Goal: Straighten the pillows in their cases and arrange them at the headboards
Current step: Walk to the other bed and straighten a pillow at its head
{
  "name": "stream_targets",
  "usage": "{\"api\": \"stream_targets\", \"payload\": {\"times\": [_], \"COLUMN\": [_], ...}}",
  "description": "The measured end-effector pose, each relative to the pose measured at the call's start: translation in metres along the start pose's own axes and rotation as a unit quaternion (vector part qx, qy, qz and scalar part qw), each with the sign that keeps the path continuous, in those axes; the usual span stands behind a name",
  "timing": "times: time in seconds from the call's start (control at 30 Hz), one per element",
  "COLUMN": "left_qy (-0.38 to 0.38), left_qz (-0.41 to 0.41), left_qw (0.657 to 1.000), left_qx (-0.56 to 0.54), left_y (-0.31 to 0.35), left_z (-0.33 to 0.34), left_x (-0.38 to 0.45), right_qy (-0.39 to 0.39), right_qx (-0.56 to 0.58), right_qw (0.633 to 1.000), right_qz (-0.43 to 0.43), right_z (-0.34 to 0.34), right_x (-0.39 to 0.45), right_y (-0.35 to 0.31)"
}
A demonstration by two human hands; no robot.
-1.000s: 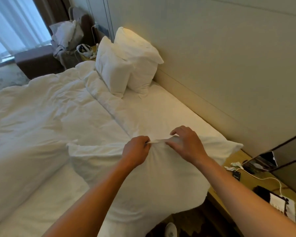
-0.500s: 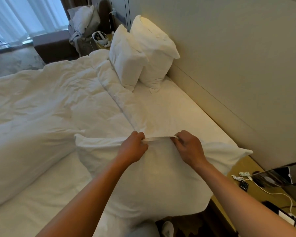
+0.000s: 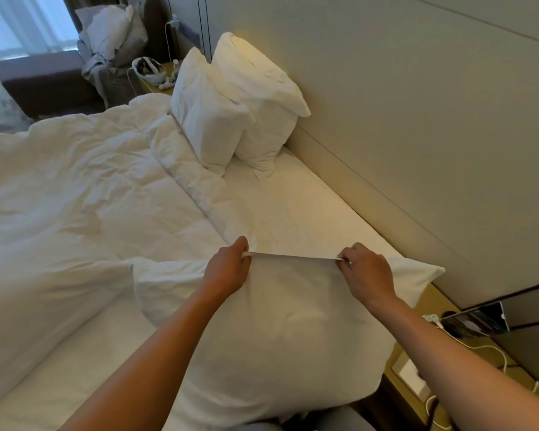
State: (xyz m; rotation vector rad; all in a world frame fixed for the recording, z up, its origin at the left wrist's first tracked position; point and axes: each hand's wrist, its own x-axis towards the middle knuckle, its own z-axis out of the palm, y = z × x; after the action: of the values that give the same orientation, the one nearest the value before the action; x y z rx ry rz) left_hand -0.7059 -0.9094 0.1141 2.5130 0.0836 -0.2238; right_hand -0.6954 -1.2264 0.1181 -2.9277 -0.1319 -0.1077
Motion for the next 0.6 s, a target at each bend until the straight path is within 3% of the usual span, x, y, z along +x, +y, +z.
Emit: {"api": "stream_targets", "payload": {"times": [0.1, 0.3, 0.47, 0.6], "left_qy": [-0.003, -0.059, -0.140, -0.100], "left_qz": [-0.003, -0.047, -0.093, -0.088], "left_qw": [1.000, 0.997, 0.986, 0.991], "left_qx": [-0.002, -0.002, -0.003, 0.011], "left_y": [-0.008, -0.019, -0.031, -0.035], "left_z": [-0.005, -0.010, -0.009, -0.008], "left_x": [0.011, 0.026, 0.028, 0.031], "right_qy": [0.007, -0.012, -0.010, -0.043], "right_qx": [0.024, 0.183, 0.098, 0.039], "right_qw": [0.999, 0.981, 0.995, 0.998], "right_qz": [0.047, 0.065, 0.020, 0.019], "right_z": [0.005, 0.008, 0.015, 0.017], "right_x": [0.009, 0.026, 0.032, 0.039], "right_y": [-0.005, -0.016, -0.001, 0.008]}}
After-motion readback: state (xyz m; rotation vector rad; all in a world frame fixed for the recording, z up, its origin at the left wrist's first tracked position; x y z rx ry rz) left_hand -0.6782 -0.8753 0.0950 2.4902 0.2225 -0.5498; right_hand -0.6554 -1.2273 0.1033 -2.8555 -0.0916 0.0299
